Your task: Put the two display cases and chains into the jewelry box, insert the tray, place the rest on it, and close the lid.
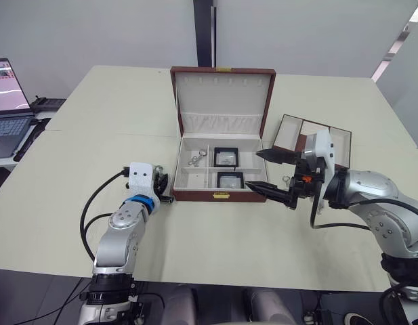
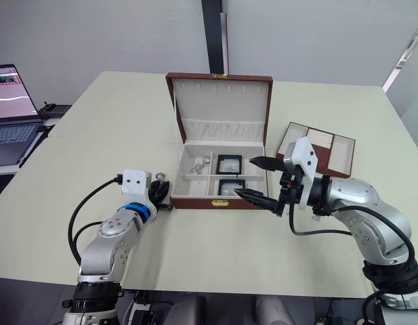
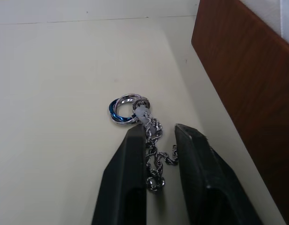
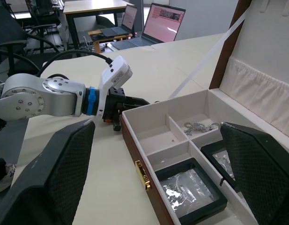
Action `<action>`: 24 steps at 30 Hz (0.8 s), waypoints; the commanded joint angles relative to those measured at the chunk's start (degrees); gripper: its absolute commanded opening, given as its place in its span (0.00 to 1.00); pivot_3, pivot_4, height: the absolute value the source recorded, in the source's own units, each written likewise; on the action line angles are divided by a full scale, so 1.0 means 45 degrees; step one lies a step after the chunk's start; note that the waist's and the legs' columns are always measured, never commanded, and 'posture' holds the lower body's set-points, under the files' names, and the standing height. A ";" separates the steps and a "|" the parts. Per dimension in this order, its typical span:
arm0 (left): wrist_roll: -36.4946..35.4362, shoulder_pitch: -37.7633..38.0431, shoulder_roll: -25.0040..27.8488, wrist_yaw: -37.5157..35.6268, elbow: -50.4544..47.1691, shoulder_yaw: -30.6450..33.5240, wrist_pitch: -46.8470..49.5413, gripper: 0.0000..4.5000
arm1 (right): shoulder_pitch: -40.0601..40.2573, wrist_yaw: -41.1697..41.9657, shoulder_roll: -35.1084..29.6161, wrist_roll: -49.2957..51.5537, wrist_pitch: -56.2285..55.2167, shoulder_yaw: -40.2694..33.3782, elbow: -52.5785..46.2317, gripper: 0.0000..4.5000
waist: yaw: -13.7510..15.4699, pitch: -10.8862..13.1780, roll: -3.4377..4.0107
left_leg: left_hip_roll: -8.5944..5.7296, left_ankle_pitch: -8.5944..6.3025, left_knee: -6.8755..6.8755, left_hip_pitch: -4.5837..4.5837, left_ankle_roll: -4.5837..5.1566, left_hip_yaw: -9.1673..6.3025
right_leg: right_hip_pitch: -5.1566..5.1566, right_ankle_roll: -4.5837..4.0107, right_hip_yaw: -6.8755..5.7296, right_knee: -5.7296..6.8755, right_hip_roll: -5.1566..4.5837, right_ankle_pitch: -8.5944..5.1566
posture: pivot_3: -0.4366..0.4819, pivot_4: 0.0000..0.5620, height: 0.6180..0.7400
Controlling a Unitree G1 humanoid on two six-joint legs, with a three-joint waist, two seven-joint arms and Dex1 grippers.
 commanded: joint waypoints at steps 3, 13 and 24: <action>0.0066 0.0158 -0.0105 0.0224 0.0228 0.0162 0.0405 0.00 | -0.0271 -0.0018 0.0042 0.0140 -0.0173 -0.0373 -0.0114 1.00 | 0.0005 0.0000 0.0000 | -0.0001 0.0000 0.0000 -0.0001 0.0000 0.0001 | 0.0001 0.0000 0.0000 -0.0002 -0.0002 0.0000 | 0.48 0.27 1.00; -0.0561 0.0087 -0.0220 -0.0035 -0.0225 0.0613 0.0207 0.00 | -0.0317 -0.0029 0.0045 0.0093 -0.0256 -0.0413 0.0036 1.00 | 0.0003 0.0000 0.0000 | -0.0001 0.0001 0.0000 0.0000 -0.0002 -0.0003 | 0.0001 0.0001 -0.0001 0.0000 0.0000 0.0000 | 0.48 0.27 1.00; -0.2070 -0.0180 0.0532 -0.0849 -0.2539 0.1457 0.1029 0.00 | -0.0591 0.0240 -0.0176 0.0703 -0.0102 -0.1071 -0.0048 1.00 | 0.0005 0.0007 -0.0006 | 0.0001 0.0001 -0.0012 -0.0022 -0.0003 -0.0003 | -0.0007 0.0000 -0.0004 -0.0034 -0.0003 0.0000 | 0.48 0.27 1.00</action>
